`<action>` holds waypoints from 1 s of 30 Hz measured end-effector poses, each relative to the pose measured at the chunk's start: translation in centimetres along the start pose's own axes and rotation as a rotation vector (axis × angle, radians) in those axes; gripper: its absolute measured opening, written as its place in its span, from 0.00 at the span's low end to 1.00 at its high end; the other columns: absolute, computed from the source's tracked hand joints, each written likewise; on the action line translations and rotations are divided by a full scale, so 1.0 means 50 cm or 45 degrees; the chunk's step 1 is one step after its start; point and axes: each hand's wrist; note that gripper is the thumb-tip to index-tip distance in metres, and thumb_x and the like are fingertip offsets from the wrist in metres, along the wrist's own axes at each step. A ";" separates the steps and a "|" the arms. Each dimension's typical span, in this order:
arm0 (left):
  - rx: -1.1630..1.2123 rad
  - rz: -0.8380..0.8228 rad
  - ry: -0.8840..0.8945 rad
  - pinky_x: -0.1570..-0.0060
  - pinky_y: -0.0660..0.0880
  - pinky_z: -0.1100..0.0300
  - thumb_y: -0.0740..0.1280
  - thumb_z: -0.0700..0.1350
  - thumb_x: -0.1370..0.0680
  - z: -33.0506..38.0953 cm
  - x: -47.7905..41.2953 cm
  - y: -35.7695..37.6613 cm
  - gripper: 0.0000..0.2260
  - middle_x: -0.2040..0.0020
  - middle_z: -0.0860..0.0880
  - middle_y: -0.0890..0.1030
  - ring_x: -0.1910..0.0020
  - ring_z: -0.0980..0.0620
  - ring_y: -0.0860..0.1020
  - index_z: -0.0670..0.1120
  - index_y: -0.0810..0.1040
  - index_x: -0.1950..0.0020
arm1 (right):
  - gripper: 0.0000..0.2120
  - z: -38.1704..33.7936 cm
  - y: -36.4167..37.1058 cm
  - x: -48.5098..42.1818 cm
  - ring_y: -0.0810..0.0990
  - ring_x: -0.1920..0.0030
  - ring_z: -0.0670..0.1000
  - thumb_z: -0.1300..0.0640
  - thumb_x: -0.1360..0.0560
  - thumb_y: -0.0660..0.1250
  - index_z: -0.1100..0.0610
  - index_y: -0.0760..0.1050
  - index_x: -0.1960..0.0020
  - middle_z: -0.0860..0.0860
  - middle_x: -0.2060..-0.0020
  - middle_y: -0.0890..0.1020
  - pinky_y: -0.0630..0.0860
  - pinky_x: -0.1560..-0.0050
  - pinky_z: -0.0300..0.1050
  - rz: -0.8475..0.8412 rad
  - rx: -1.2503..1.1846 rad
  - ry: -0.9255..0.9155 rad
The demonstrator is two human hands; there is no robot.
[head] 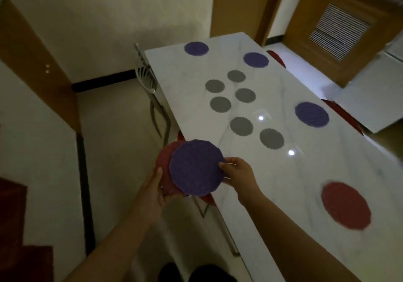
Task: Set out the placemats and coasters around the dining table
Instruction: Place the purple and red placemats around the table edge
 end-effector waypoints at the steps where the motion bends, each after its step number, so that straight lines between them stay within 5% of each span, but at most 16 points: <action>1: -0.019 -0.025 -0.024 0.62 0.82 0.53 0.61 0.52 0.22 0.013 -0.012 -0.010 0.15 0.44 0.49 0.84 0.48 0.49 0.83 0.50 0.76 0.38 | 0.07 0.000 0.010 0.003 0.83 0.55 0.52 0.60 0.27 0.68 0.58 0.75 0.49 0.55 0.54 0.82 0.81 0.62 0.43 0.024 -0.032 0.028; 11: -0.183 -0.224 -0.188 0.59 0.82 0.53 0.59 0.49 0.19 0.137 -0.222 0.007 0.13 0.46 0.49 0.85 0.48 0.49 0.83 0.51 0.75 0.36 | 0.10 -0.031 0.032 -0.075 0.83 0.55 0.55 0.60 0.26 0.67 0.60 0.75 0.45 0.58 0.53 0.83 0.81 0.64 0.42 0.467 -0.431 0.030; 17: -0.308 -0.309 -0.197 0.54 0.82 0.50 0.59 0.50 0.19 0.208 -0.377 0.044 0.16 0.38 0.47 0.79 0.41 0.46 0.78 0.53 0.72 0.32 | 0.11 -0.014 -0.021 -0.165 0.82 0.54 0.56 0.63 0.25 0.66 0.63 0.74 0.43 0.60 0.53 0.81 0.80 0.63 0.44 0.821 -0.535 0.073; 24: -0.387 -0.342 -0.308 0.51 0.76 0.48 0.57 0.50 0.18 0.257 -0.472 0.066 0.12 0.38 0.46 0.77 0.41 0.44 0.76 0.54 0.74 0.37 | 0.08 0.076 0.008 -0.179 0.82 0.57 0.55 0.62 0.25 0.66 0.61 0.74 0.46 0.56 0.57 0.81 0.79 0.66 0.45 1.044 -0.431 0.295; 27: -0.422 -0.402 -0.373 0.51 0.76 0.49 0.57 0.50 0.18 0.277 -0.499 0.072 0.13 0.40 0.46 0.78 0.42 0.45 0.77 0.52 0.73 0.35 | 0.10 0.106 0.021 -0.184 0.81 0.57 0.56 0.59 0.27 0.67 0.60 0.75 0.46 0.57 0.55 0.82 0.80 0.57 0.53 1.188 -0.062 0.462; 30: -0.501 -0.478 -0.430 0.50 0.76 0.49 0.57 0.50 0.18 0.296 -0.522 0.081 0.14 0.41 0.47 0.79 0.43 0.45 0.78 0.52 0.71 0.33 | 0.12 0.108 0.041 -0.178 0.77 0.59 0.51 0.56 0.26 0.66 0.58 0.75 0.44 0.55 0.52 0.82 0.75 0.55 0.48 1.292 0.224 0.534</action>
Point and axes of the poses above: each hand's wrist, its own x-axis away from the middle knuckle, its own y-axis out of the palm, z = x × y
